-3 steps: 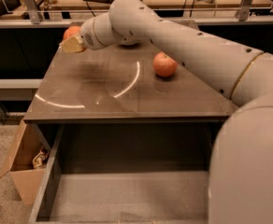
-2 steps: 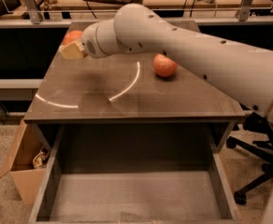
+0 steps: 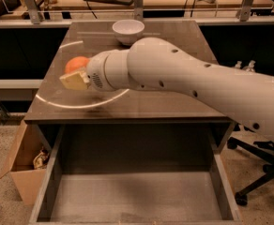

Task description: Place orange into top drawer

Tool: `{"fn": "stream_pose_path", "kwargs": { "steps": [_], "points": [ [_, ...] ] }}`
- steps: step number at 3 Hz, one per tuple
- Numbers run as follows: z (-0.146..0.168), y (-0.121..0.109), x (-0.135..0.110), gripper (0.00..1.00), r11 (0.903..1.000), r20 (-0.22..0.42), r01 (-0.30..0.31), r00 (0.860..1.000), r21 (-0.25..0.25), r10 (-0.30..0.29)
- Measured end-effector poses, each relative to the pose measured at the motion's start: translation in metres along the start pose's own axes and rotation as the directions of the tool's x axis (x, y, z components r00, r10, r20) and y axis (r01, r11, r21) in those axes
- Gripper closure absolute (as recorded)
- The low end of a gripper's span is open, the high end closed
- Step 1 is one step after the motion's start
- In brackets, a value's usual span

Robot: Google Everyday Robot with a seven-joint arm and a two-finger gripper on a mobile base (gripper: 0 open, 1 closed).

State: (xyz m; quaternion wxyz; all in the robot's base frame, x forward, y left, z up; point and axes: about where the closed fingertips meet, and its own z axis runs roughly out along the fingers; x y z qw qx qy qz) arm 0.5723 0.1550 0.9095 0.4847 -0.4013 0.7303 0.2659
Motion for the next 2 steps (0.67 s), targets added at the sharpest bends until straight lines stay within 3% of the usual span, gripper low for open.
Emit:
{"fn": "stream_pose_path", "kwargs": {
  "steps": [1, 2],
  "points": [
    [-0.014, 0.022, 0.022, 1.00, 0.9998, 0.026, -0.020, 0.999, -0.008, 0.020],
    [-0.025, 0.048, 0.045, 1.00, 0.9984, 0.050, -0.010, 0.999, -0.055, 0.013]
  ]
}}
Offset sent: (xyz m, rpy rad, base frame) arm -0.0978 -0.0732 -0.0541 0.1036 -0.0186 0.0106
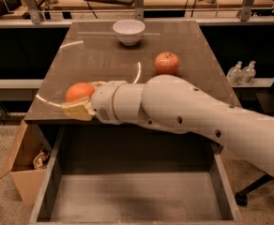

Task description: Place orange into top drawer

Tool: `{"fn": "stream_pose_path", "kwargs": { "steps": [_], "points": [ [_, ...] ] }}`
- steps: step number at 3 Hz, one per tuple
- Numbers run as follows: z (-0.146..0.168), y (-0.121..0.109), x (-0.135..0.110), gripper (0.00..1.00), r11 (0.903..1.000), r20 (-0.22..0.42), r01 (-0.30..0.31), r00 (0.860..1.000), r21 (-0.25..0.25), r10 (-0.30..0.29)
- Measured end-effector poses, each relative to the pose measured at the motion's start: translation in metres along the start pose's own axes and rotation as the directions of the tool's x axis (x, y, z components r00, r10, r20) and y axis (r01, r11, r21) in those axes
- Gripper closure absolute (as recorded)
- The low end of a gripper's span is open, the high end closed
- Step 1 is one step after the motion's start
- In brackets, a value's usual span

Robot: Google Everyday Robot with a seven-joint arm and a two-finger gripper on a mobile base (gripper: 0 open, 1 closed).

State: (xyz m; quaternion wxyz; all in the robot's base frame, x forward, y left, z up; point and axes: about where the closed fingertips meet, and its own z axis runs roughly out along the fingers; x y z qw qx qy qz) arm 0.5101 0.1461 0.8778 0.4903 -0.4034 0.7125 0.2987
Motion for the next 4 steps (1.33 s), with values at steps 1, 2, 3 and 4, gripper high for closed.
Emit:
{"fn": "stream_pose_path", "kwargs": {
  "steps": [1, 2, 3, 4],
  "points": [
    [-0.014, 0.029, 0.031, 1.00, 0.9978, 0.032, 0.010, 0.999, -0.065, -0.007],
    [-0.041, 0.030, 0.060, 1.00, 0.9963, 0.051, -0.002, 0.999, -0.086, 0.006],
    [-0.064, 0.033, 0.091, 1.00, 0.9953, 0.068, -0.020, 0.997, -0.095, 0.027],
    [-0.069, 0.026, 0.116, 1.00, 0.9937, 0.047, -0.064, 0.997, -0.092, 0.068]
  ]
}}
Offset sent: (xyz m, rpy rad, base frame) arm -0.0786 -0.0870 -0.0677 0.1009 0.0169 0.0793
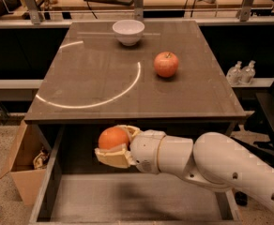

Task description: Place orange into top drawer

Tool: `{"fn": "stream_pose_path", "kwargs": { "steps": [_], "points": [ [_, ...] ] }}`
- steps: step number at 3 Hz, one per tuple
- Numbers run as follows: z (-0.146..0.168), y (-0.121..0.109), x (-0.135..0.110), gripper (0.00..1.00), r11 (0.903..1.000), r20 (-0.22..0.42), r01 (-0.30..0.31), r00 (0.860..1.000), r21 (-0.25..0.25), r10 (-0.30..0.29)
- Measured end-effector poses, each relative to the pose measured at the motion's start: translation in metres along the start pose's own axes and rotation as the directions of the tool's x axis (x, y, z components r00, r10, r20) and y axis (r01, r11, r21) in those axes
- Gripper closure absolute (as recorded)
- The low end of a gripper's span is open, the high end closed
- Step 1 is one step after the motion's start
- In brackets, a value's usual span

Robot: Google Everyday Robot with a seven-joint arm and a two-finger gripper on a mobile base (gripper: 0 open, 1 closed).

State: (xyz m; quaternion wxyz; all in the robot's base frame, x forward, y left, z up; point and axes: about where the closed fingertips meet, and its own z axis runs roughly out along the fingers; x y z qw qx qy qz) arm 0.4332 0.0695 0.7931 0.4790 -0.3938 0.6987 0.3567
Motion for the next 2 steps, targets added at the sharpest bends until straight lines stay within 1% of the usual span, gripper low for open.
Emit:
{"fn": "stream_pose_path", "kwargs": {
  "steps": [1, 2],
  "points": [
    [0.003, 0.000, 0.000, 1.00, 1.0000, -0.004, 0.002, 1.000, -0.006, -0.003],
    [0.022, 0.005, 0.008, 1.00, 0.9996, -0.055, 0.005, 0.998, -0.029, -0.007]
  ]
}}
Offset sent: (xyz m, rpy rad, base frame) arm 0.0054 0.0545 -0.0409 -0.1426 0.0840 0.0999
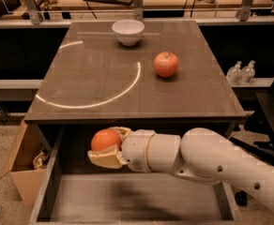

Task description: Place orange into top drawer

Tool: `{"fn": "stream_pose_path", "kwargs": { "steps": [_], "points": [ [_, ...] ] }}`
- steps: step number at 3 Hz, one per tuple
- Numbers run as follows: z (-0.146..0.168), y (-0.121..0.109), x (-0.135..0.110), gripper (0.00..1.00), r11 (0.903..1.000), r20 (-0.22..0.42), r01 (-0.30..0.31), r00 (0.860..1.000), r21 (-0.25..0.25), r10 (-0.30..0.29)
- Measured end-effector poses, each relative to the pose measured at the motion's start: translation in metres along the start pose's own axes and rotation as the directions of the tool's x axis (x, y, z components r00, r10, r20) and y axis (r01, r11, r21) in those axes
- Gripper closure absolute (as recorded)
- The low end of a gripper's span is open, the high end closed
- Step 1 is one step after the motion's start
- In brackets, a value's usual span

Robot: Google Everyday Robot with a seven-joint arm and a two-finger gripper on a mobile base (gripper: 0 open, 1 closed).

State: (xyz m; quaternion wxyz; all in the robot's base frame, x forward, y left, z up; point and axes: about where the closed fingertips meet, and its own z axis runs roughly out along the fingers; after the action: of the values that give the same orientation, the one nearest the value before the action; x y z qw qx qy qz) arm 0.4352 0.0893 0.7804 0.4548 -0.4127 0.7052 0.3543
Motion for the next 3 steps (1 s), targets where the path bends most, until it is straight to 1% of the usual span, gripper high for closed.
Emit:
{"fn": "stream_pose_path", "kwargs": {
  "steps": [1, 2, 3],
  "points": [
    [0.029, 0.007, 0.031, 1.00, 1.0000, -0.139, 0.001, 0.990, -0.008, -0.003],
    [0.056, 0.024, 0.061, 1.00, 0.9987, -0.228, 0.005, 0.974, -0.050, -0.017],
    [0.068, 0.035, 0.091, 1.00, 0.9979, -0.261, -0.009, 0.965, -0.064, -0.008]
  ]
}}
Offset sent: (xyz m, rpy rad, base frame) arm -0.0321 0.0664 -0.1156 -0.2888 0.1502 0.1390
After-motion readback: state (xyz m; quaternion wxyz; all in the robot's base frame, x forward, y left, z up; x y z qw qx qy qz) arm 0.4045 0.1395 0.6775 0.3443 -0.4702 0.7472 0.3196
